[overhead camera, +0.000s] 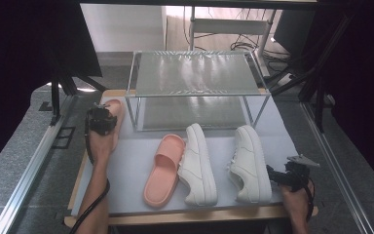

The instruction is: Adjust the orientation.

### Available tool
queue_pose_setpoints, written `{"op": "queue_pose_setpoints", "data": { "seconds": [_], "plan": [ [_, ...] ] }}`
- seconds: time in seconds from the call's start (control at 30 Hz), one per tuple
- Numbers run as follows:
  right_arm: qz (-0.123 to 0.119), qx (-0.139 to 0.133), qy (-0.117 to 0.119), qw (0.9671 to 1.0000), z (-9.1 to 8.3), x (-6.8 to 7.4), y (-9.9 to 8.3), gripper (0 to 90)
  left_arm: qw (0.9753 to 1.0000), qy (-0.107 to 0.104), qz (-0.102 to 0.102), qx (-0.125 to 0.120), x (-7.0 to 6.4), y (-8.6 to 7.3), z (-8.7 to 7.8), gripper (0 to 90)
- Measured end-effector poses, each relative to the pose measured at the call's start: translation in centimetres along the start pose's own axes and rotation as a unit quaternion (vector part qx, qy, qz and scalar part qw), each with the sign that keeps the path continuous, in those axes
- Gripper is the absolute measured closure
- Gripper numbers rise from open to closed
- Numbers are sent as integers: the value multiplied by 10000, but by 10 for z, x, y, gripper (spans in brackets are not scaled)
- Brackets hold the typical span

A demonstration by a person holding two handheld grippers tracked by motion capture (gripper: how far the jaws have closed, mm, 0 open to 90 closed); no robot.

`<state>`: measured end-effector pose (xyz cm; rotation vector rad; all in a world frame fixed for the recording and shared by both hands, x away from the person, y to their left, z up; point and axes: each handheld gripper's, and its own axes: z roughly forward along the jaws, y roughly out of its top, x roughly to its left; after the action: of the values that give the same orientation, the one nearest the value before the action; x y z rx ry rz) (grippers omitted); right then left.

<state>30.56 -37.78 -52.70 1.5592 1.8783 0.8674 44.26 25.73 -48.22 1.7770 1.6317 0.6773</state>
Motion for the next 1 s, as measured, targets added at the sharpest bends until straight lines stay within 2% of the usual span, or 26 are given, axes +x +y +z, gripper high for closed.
{"op": "queue_pose_setpoints", "data": {
  "seconds": [0.2, 0.43, 0.67, 0.77, 0.87, 1.0],
  "plan": [
    [0, 1, 0, 10000, 0, 0, 0, 57, 9999, -128, 25, -74, 1, -2, -12, 854],
    [-1, -1, 0, 10000, 0, 0, 0, 57, 9995, -213, 224, -71, 0, -5, -29, 853],
    [0, 0, 0, 10000, 0, 0, 0, 56, 9988, -193, 440, -128, -3, -10, -49, 847],
    [0, 0, 0, 10000, 0, 0, 0, 57, 9985, -220, 497, -120, -3, -14, -57, 847],
    [0, 0, 0, 10000, 0, 0, 0, 57, 9979, -366, 529, -104, -4, -23, -66, 847],
    [0, 0, -1, 10000, 0, 0, 0, 57, 9970, -457, 610, -100, -6, -32, -77, 848]
  ]
}}
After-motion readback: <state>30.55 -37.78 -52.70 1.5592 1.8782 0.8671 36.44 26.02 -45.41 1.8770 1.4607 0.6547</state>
